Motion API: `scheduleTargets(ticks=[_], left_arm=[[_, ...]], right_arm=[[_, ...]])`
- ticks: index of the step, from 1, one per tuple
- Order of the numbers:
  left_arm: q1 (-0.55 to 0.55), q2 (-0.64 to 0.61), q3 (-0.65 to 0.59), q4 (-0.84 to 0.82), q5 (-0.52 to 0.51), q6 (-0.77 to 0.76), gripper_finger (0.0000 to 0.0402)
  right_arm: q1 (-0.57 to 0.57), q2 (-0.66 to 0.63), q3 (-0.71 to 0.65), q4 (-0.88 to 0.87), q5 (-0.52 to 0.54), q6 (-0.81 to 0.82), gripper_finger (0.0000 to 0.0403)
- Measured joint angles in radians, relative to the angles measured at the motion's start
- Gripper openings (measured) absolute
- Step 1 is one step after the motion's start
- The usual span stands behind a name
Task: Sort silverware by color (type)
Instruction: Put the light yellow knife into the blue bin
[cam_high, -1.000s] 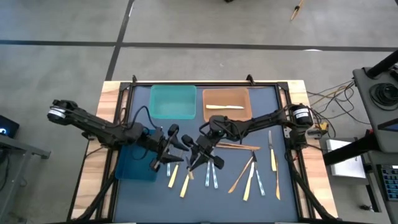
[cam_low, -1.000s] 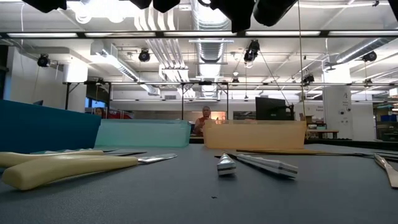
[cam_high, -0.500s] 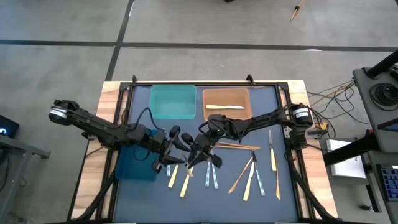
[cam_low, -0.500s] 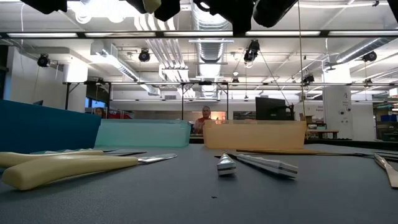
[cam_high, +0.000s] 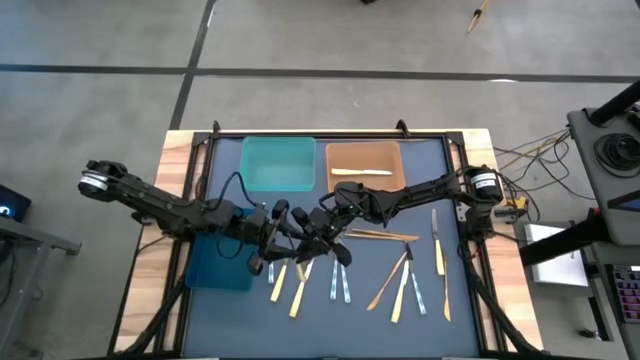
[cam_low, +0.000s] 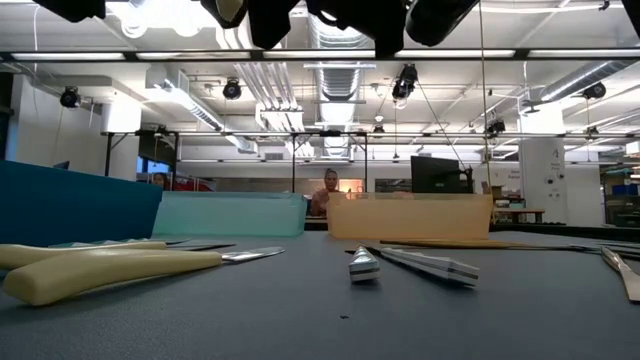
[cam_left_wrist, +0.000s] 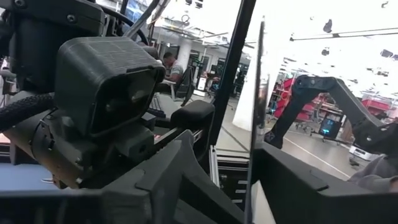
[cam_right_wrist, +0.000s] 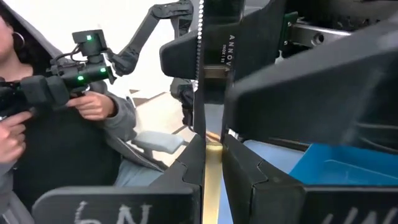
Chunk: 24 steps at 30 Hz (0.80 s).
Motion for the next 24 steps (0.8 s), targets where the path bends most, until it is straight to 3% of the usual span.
scheduleTargets(ticks=[8, 15, 24], left_arm=[[-0.001, -0.013, 0.000, 0.002, 0.011, -0.066, 0.0014], [0.000, -0.028, 0.000, -0.003, 0.000, -0.132, 0.0001], [0.001, -0.111, 0.000, -0.077, -0.011, -0.190, 0.0001]], right_arm=[[-0.001, -0.001, 0.000, 0.000, 0.028, -0.020, 0.0024], [-0.004, -0.003, 0.000, -0.001, 0.059, 0.034, 0.0041], [-0.025, -0.003, 0.001, -0.018, 0.076, 0.078, 0.0142]])
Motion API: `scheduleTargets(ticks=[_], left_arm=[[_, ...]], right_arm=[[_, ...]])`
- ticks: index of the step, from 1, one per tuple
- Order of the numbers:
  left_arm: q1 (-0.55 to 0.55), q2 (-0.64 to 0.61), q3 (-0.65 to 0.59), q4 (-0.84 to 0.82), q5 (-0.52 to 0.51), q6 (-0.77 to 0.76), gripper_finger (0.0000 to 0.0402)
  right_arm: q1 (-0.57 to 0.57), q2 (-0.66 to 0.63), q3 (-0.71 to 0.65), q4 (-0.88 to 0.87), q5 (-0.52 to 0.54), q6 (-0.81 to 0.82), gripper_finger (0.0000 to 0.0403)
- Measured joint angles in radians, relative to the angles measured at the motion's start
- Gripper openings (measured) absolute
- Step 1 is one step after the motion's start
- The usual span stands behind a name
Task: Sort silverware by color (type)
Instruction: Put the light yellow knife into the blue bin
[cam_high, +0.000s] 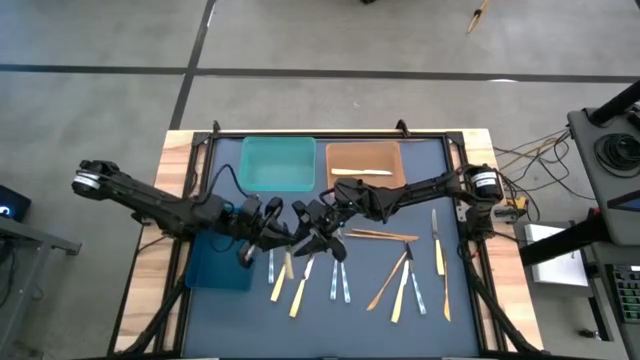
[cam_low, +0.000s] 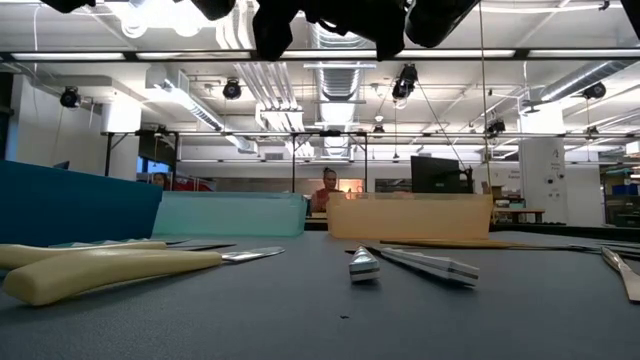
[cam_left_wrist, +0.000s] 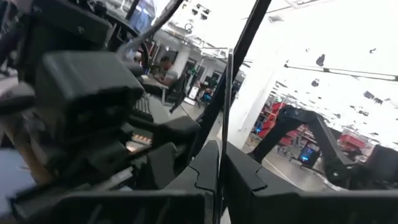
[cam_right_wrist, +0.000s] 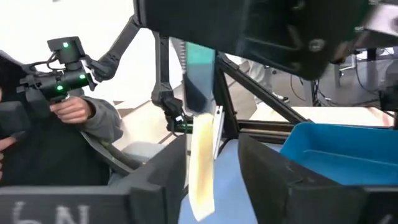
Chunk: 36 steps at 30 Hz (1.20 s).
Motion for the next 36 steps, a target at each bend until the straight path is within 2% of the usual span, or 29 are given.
scheduleTargets(ticks=[3, 7, 12, 20, 26, 36], left_arm=[[0.000, -0.045, 0.000, -0.089, -0.016, -0.050, 0.0001], [0.001, -0.126, 0.000, -0.293, -0.055, -0.164, 0.0001], [0.001, -0.257, 0.000, -0.712, -0.142, -0.383, 0.0000], [0.001, -0.386, 0.000, -1.282, -0.193, -0.693, 0.0000], [0.001, -0.399, 0.000, -1.464, -0.223, -0.784, 0.0000], [0.001, -0.373, 0.000, -1.541, -0.216, -0.795, 0.0000]], right_arm=[[-0.008, 0.000, 0.000, -0.020, 0.000, 0.003, 0.0165], [-0.023, 0.000, 0.000, -0.085, -0.001, 0.019, 0.0181], [-0.045, 0.000, 0.000, -0.182, 0.000, 0.022, 0.0183], [-0.069, 0.000, 0.000, -0.262, 0.000, 0.001, 0.0178], [-0.069, 0.000, 0.000, -0.284, 0.000, -0.028, 0.0175], [-0.069, 0.000, -0.001, -0.295, 0.000, -0.063, 0.0171]])
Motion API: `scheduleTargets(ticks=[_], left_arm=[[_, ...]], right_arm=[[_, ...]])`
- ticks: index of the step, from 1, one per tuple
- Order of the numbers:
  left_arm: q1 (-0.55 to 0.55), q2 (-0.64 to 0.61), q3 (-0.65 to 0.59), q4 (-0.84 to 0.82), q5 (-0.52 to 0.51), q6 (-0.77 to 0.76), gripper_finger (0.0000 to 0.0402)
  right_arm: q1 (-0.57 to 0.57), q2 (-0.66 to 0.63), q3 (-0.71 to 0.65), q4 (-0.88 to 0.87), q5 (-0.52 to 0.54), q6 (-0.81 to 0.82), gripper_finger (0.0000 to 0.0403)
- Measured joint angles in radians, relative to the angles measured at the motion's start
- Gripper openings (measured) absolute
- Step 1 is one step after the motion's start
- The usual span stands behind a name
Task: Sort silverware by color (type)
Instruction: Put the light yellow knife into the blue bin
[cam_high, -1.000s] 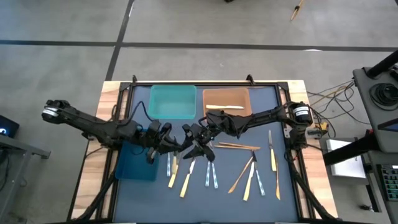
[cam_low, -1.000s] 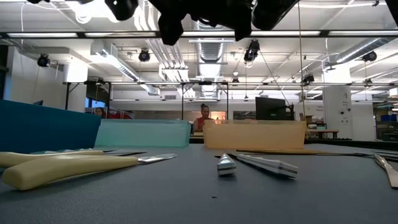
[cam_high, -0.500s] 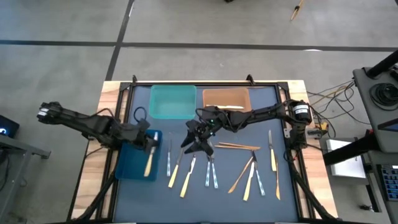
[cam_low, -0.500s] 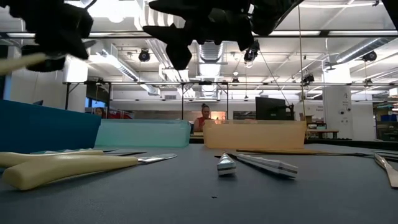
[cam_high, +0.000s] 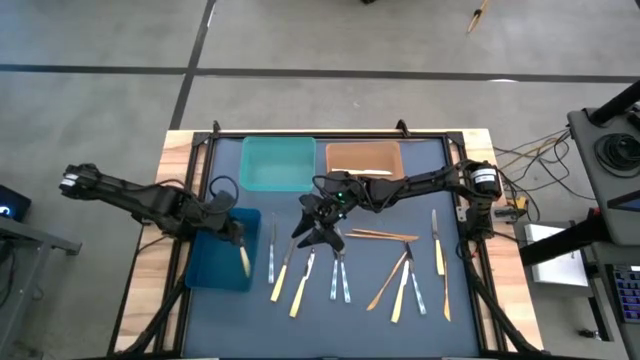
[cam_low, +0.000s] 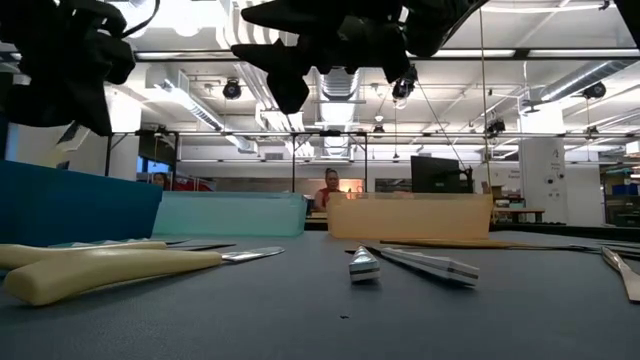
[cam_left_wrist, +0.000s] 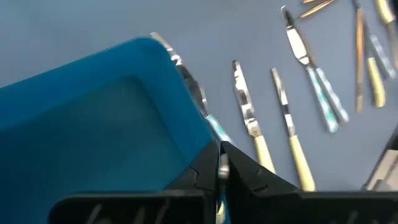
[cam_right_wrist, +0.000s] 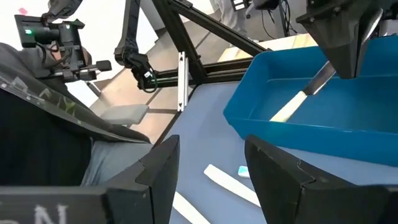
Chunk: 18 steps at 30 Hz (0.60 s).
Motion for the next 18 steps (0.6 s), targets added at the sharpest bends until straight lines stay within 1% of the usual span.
scheduleTargets(ticks=[3, 18], left_arm=[[0.000, 0.016, 0.000, -0.012, 0.025, 0.025, 0.0000], [0.000, 0.103, 0.000, -0.065, 0.045, 0.064, 0.0000]], right_arm=[[0.000, 0.000, 0.000, -0.010, 0.000, -0.008, 0.0171], [0.000, -0.002, 0.000, -0.017, 0.000, -0.010, 0.0180]])
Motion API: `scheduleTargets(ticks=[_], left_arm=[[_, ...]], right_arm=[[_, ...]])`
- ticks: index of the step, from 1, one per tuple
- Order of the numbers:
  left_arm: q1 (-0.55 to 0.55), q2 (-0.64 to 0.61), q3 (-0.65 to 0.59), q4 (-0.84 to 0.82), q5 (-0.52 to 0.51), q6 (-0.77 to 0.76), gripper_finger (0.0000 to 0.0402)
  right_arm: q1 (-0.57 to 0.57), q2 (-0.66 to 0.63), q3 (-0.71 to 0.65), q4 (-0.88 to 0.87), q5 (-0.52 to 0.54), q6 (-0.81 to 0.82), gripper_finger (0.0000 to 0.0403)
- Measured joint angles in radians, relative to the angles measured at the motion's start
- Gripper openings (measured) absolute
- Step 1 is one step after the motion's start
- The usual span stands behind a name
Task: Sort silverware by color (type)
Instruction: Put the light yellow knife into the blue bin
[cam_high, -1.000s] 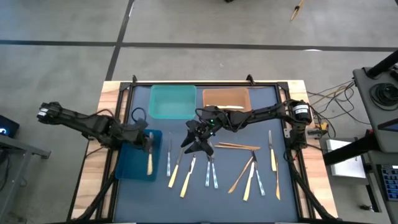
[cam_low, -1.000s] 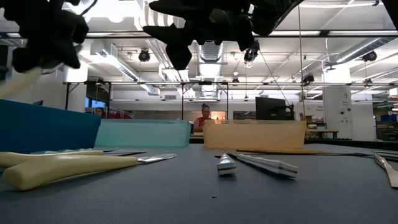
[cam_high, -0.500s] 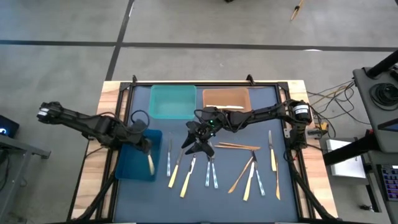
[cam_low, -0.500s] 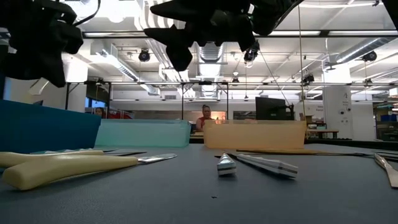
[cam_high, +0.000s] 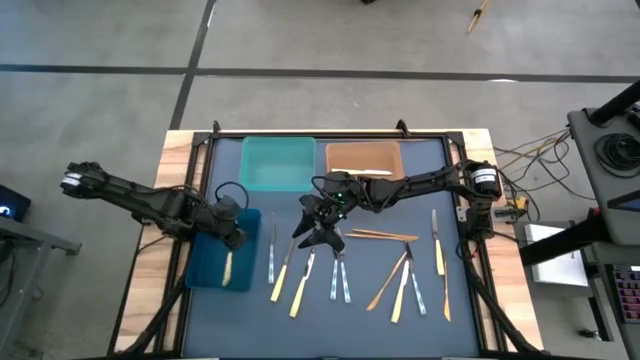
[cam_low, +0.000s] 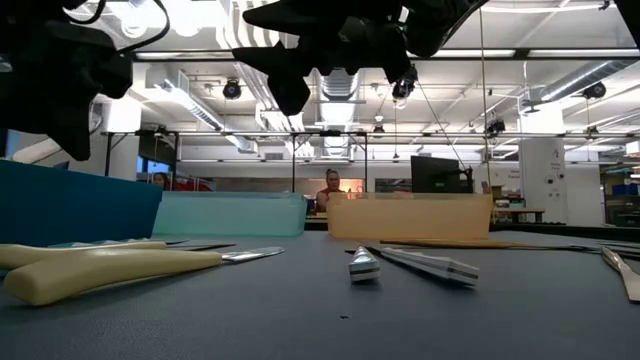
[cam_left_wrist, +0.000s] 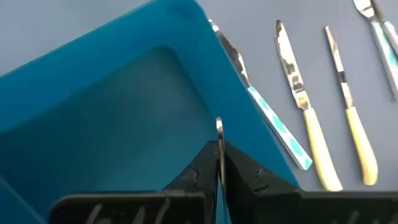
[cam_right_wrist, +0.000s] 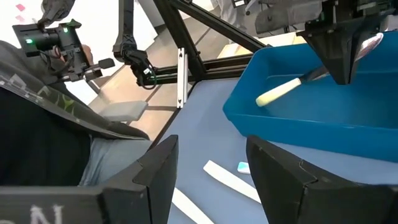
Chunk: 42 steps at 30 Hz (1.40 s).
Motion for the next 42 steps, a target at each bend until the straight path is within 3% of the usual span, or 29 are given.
scheduleTargets(ticks=[20, 35, 42], left_arm=[[0.000, 0.042, 0.000, -0.025, 0.000, 0.000, 0.0001], [0.000, 0.041, 0.000, -0.047, 0.003, -0.004, 0.0054], [-0.046, 0.050, 0.000, 0.100, 0.118, 0.283, 0.0038]], right_arm=[[0.000, 0.000, 0.000, -0.007, -0.001, 0.001, 0.0180], [0.000, 0.000, 0.000, -0.008, -0.001, 0.001, 0.0180], [0.000, 0.000, 0.000, -0.015, -0.003, 0.001, 0.0180]])
